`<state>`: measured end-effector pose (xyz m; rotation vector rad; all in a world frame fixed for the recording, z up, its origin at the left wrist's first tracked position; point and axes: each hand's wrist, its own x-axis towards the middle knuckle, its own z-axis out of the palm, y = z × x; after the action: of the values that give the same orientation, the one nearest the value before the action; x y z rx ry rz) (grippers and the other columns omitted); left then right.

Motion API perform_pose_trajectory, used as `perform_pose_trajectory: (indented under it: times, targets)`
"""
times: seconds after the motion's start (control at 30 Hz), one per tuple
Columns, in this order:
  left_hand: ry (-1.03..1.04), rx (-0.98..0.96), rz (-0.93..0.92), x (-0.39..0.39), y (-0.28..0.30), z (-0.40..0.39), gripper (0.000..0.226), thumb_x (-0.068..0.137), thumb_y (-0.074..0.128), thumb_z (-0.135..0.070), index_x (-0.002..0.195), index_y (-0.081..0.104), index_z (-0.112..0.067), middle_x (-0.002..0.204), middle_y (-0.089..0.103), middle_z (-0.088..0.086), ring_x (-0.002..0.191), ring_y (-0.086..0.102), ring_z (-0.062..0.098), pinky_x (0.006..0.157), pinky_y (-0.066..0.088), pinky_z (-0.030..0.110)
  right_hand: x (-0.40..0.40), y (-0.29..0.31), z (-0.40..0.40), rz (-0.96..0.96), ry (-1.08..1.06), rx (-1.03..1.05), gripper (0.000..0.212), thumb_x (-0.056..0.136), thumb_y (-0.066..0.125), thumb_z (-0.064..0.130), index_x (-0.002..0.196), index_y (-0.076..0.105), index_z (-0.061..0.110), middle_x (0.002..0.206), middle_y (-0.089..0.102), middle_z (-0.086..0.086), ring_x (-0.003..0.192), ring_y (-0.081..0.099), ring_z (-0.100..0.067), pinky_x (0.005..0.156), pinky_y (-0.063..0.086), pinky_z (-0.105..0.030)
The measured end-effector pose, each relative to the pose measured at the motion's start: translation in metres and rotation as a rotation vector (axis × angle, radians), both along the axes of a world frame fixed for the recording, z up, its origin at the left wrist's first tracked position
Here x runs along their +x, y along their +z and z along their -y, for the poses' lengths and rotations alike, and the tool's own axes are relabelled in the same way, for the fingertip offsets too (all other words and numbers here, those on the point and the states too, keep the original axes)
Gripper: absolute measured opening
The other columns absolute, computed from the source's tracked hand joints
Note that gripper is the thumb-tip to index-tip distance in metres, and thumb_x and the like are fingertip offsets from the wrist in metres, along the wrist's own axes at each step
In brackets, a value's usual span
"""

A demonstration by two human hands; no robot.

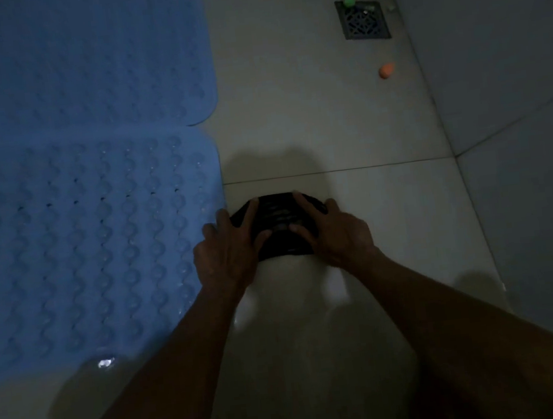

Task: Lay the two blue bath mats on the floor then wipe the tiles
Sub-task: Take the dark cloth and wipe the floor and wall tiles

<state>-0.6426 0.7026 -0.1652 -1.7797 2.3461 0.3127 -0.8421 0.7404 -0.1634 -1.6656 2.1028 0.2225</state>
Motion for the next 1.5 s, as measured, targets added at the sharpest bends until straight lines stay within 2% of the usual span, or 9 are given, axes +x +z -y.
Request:
perform_pose_trajectory:
  times: [0.13, 0.27, 0.47, 0.67, 0.8, 0.9, 1.03, 1.33, 1.5]
  targets:
    - [0.038, -0.067, 0.011, 0.007, -0.003, -0.022, 0.066, 0.095, 0.031, -0.069, 0.155, 0.022, -0.045, 0.126, 0.047, 0.012, 0.095, 0.052, 0.032, 0.055, 0.035, 0.036, 0.003, -0.003, -0.015, -0.026, 0.060, -0.053, 0.069, 0.096, 0.027, 0.071, 0.156, 0.002, 0.049, 0.139, 0.042, -0.015, 0.101, 0.063, -0.038, 0.077, 0.052, -0.040]
    - [0.076, -0.056, -0.030, 0.007, -0.005, -0.031, 0.066, 0.095, 0.032, -0.070, 0.155, 0.021, -0.045, 0.128, 0.042, 0.012, 0.098, 0.050, 0.033, 0.059, 0.038, 0.037, 0.001, -0.015, -0.025, -0.037, 0.105, -0.187, 0.069, 0.096, 0.031, 0.071, 0.157, 0.010, 0.047, 0.132, 0.048, -0.013, 0.089, 0.064, -0.033, 0.067, 0.051, -0.035]
    - [0.127, -0.147, -0.033, 0.003, -0.007, -0.055, 0.063, 0.094, 0.039, -0.069, 0.151, 0.034, -0.043, 0.119, 0.050, 0.011, 0.087, 0.053, 0.033, 0.052, 0.032, 0.033, -0.003, -0.023, -0.036, -0.024, 0.144, -0.244, 0.067, 0.098, 0.032, 0.069, 0.157, 0.012, 0.047, 0.132, 0.047, -0.010, 0.100, 0.060, -0.034, 0.069, 0.046, -0.034]
    - [0.165, -0.119, 0.016, 0.007, 0.000, -0.096, 0.064, 0.094, 0.029, -0.073, 0.152, 0.029, -0.046, 0.121, 0.050, 0.011, 0.088, 0.056, 0.033, 0.054, 0.035, 0.034, -0.002, -0.019, -0.065, 0.041, 0.211, -0.225, 0.066, 0.098, 0.028, 0.069, 0.157, 0.008, 0.046, 0.137, 0.044, -0.008, 0.105, 0.057, -0.031, 0.074, 0.051, -0.037]
    - [0.250, -0.121, 0.046, 0.010, 0.003, -0.124, 0.066, 0.092, 0.024, -0.073, 0.150, 0.037, -0.044, 0.114, 0.053, 0.010, 0.080, 0.057, 0.033, 0.050, 0.031, 0.031, 0.003, -0.020, -0.081, 0.070, 0.280, -0.228, 0.067, 0.099, 0.027, 0.068, 0.158, 0.007, 0.044, 0.137, 0.044, -0.008, 0.107, 0.056, -0.030, 0.073, 0.046, -0.036]
    - [0.333, -0.086, 0.039, 0.009, 0.008, -0.145, 0.063, 0.096, 0.032, -0.070, 0.153, 0.028, -0.044, 0.121, 0.047, 0.010, 0.089, 0.056, 0.032, 0.055, 0.033, 0.033, 0.006, -0.021, -0.087, 0.083, 0.326, -0.229, 0.066, 0.098, 0.029, 0.068, 0.157, 0.009, 0.046, 0.137, 0.045, -0.007, 0.109, 0.055, -0.030, 0.075, 0.048, -0.037]
    - [0.441, -0.024, 0.038, 0.008, 0.013, -0.172, 0.064, 0.097, 0.029, -0.070, 0.155, 0.015, -0.047, 0.129, 0.041, 0.009, 0.099, 0.053, 0.030, 0.061, 0.036, 0.034, 0.009, -0.019, -0.098, 0.083, 0.406, -0.271, 0.066, 0.097, 0.034, 0.068, 0.156, 0.016, 0.047, 0.130, 0.051, -0.007, 0.101, 0.058, -0.031, 0.069, 0.049, -0.037]
    - [0.528, -0.012, -0.002, 0.020, 0.007, -0.209, 0.066, 0.096, 0.028, -0.071, 0.155, 0.014, -0.046, 0.126, 0.044, 0.011, 0.096, 0.056, 0.031, 0.062, 0.037, 0.034, 0.025, -0.025, -0.107, 0.065, 0.585, -0.358, 0.063, 0.092, 0.043, 0.065, 0.150, 0.042, 0.039, 0.109, 0.061, -0.008, 0.078, 0.062, -0.033, 0.053, 0.044, -0.033]
    - [0.605, -0.023, -0.007, 0.036, 0.009, -0.240, 0.065, 0.096, 0.029, -0.071, 0.155, 0.016, -0.047, 0.126, 0.045, 0.009, 0.098, 0.057, 0.032, 0.062, 0.038, 0.035, 0.040, -0.026, -0.124, 0.106, 0.714, -0.399, 0.062, 0.091, 0.050, 0.062, 0.146, 0.050, 0.034, 0.101, 0.063, -0.008, 0.068, 0.061, -0.031, 0.049, 0.032, -0.028]
